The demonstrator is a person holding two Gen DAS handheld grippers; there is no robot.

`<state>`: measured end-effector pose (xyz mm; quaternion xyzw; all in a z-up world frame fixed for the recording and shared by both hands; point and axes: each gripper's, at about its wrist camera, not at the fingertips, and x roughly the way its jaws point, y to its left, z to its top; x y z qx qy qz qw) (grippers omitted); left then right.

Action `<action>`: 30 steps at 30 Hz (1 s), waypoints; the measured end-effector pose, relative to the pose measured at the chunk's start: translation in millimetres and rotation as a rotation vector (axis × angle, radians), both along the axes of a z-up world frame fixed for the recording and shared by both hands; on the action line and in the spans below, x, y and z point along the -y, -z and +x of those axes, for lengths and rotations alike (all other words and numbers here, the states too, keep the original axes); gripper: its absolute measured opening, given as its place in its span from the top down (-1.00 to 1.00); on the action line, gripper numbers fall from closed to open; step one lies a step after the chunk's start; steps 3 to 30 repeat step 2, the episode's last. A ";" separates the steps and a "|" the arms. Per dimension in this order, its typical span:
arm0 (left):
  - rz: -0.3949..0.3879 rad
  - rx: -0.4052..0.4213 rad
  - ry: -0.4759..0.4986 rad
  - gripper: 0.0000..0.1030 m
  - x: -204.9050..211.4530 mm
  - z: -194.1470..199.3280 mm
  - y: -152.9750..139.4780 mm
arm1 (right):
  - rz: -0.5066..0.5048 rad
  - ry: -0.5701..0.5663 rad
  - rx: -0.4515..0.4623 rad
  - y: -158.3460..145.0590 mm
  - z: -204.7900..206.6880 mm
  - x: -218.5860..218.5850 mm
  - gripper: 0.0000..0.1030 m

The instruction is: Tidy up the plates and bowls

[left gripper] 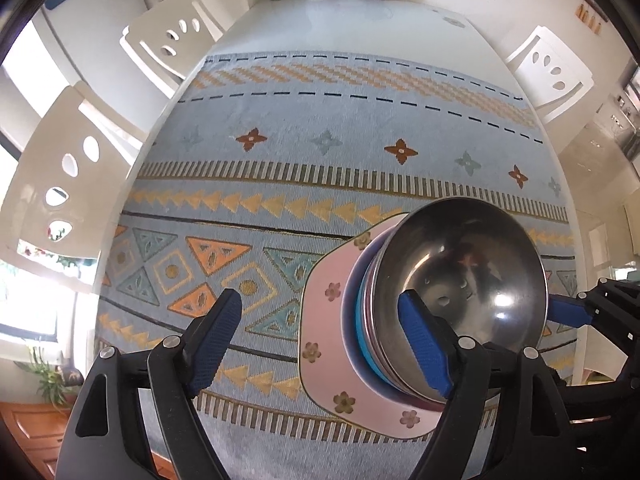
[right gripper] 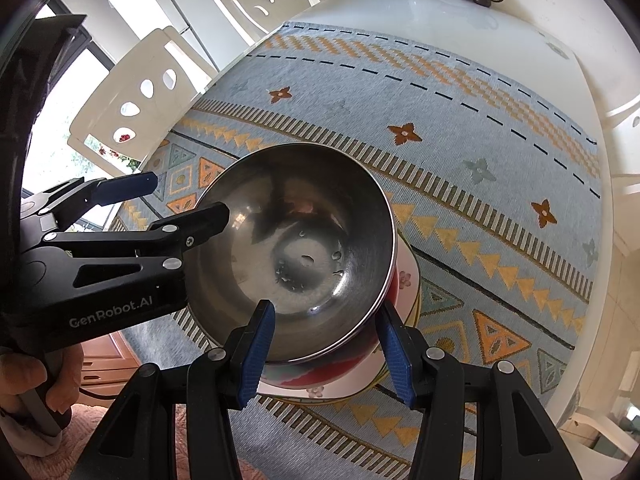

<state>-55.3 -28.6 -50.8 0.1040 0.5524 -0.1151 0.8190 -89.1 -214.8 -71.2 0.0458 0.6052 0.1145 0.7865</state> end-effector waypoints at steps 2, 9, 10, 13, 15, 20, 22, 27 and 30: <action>-0.003 -0.002 -0.001 -0.54 -0.9 0.2 0.2 | 0.002 0.000 0.000 -0.2 -0.5 0.2 0.01; -0.003 -0.002 -0.001 -0.54 -0.9 0.2 0.2 | 0.002 0.000 0.000 -0.2 -0.5 0.2 0.01; -0.003 -0.002 -0.001 -0.54 -0.9 0.2 0.2 | 0.002 0.000 0.000 -0.2 -0.5 0.2 0.01; -0.003 -0.002 -0.001 -0.54 -0.9 0.2 0.2 | 0.002 0.000 0.000 -0.2 -0.5 0.2 0.01; -0.003 -0.002 -0.001 -0.54 -0.9 0.2 0.2 | 0.002 0.000 0.000 -0.2 -0.5 0.2 0.01; -0.003 -0.002 -0.001 -0.54 -0.9 0.2 0.2 | 0.002 0.000 0.000 -0.2 -0.5 0.2 0.01; -0.003 -0.002 -0.001 -0.54 -0.9 0.2 0.2 | 0.002 0.000 0.000 -0.2 -0.5 0.2 0.01; -0.003 -0.002 -0.001 -0.54 -0.9 0.2 0.2 | 0.002 0.000 0.000 -0.2 -0.5 0.2 0.01; -0.003 -0.002 -0.001 -0.54 -0.9 0.2 0.2 | 0.002 0.000 0.000 -0.2 -0.5 0.2 0.01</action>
